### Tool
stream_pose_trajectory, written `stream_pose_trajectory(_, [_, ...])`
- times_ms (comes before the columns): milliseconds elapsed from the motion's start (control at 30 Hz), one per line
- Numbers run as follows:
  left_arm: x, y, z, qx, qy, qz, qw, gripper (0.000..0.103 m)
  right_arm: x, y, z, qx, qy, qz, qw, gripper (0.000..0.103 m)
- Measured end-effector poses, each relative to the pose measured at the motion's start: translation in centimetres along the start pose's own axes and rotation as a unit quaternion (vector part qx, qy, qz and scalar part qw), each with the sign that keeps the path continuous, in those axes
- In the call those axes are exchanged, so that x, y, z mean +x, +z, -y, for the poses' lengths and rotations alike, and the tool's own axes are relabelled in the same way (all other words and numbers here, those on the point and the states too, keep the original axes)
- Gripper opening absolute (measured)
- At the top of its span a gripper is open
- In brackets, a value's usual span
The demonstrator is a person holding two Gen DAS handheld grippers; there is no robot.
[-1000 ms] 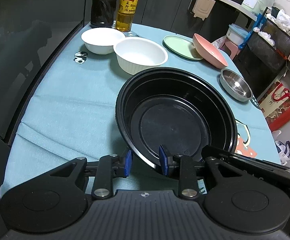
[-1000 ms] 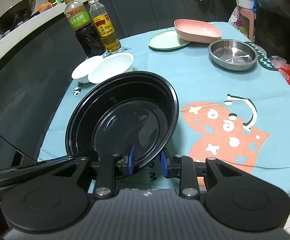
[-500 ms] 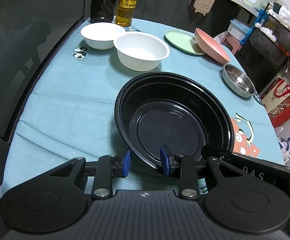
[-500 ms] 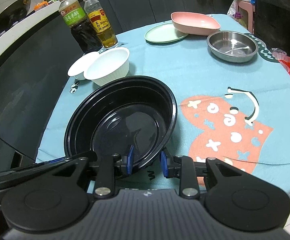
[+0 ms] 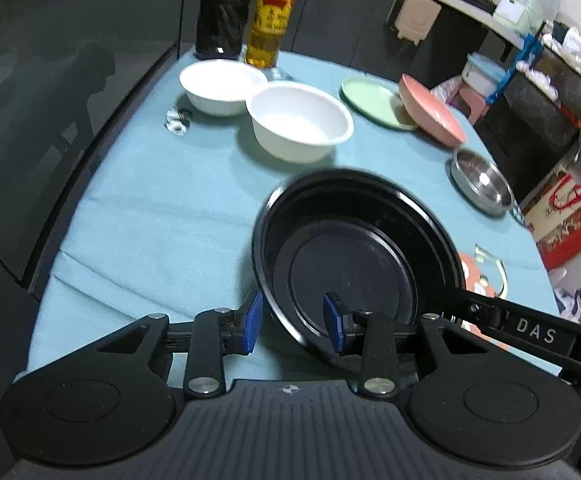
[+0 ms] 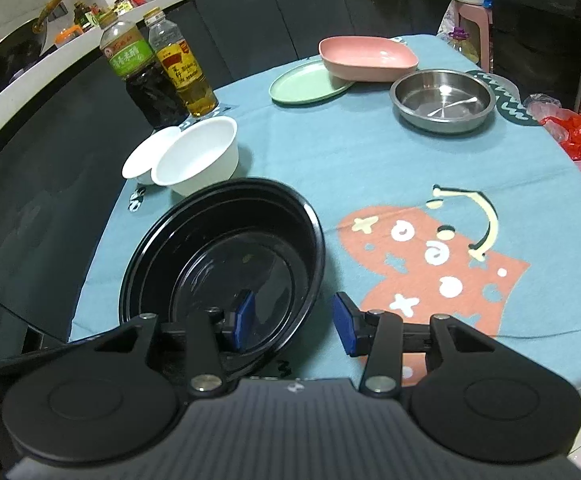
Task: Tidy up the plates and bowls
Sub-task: 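Lift the black bowl with both tools and lower it onto the cloth, then open both tools and move them to the large white bowl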
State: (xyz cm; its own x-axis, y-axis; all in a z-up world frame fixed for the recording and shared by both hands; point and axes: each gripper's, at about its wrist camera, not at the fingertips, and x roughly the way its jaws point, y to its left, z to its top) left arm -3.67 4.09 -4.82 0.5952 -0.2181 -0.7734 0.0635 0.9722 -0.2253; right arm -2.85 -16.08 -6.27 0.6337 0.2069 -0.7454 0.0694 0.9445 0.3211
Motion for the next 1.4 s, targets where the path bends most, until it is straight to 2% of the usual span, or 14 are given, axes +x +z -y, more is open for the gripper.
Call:
stream_pose_trajectory(367, [0.9,3.2,-1.7,-0.032,0.026,0.029,0.9987,0.035,-0.1,2.5,0.7,0.006,-0.004,0.029,1.000,0.045])
stream_pose_trajectory(1400, [7.9,10.9,-2.5,-0.052,0.036,0.023,0.9977,0.036,6.2,10.0,-2.2,-0.029,0.012,0.014,0.999,0.046])
